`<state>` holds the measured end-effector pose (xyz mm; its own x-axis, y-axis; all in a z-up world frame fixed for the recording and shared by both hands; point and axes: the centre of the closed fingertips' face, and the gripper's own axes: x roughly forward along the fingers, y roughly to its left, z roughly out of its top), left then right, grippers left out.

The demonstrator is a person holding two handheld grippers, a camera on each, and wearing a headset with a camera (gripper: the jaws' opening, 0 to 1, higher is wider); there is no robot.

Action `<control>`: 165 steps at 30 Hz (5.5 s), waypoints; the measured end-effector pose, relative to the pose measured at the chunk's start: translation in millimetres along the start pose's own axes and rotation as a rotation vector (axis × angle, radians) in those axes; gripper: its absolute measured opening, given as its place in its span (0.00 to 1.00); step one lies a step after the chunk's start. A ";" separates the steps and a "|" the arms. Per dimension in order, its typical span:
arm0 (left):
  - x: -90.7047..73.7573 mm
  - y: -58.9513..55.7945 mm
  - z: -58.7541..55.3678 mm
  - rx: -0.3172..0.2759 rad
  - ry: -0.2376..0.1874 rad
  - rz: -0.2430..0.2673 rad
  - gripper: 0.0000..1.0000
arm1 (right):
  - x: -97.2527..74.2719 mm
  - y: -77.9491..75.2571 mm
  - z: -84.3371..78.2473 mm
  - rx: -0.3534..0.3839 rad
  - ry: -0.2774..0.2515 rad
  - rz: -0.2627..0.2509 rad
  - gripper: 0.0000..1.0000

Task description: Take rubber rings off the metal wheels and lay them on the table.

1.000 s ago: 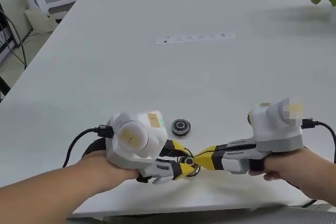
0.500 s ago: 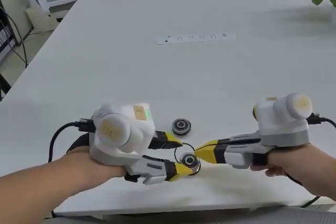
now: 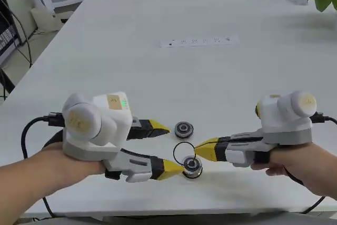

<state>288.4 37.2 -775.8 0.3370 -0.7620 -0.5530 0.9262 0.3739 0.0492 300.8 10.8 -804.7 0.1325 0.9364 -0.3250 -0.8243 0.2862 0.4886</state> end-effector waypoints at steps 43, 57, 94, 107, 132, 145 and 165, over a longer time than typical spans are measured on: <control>-51.1 22.3 -44.4 -0.105 0.043 0.115 0.64 | 60.6 -0.4 5.9 -0.102 0.131 0.032 0.00; -53.8 20.8 -48.2 -0.121 0.043 0.123 0.64 | 72.2 -7.1 -7.1 -0.151 0.186 0.024 0.00; -40.6 20.5 -45.1 -0.106 0.062 0.091 0.63 | 46.3 -7.2 1.2 -0.234 0.154 -0.026 0.38; -28.2 21.4 -42.9 -0.099 0.073 0.068 0.63 | 23.0 -14.0 2.2 -0.281 0.140 -0.053 0.47; 3.0 21.1 -36.8 -0.065 0.090 0.010 0.62 | 4.2 -18.5 -24.2 -0.450 0.223 -0.040 0.48; 23.0 11.9 -38.6 -0.031 0.114 -0.038 0.57 | 3.2 -21.9 -40.2 -0.490 0.259 -0.031 0.39; 45.8 3.5 -39.4 -0.009 0.125 -0.085 0.43 | 7.1 -27.5 -49.0 -0.491 0.278 -0.020 0.27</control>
<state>300.4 24.5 -833.8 0.2326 -0.7196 -0.6543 0.9488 0.3158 -0.0100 297.4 -0.4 -860.2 0.0555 0.8241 -0.5637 -0.9913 0.1128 0.0672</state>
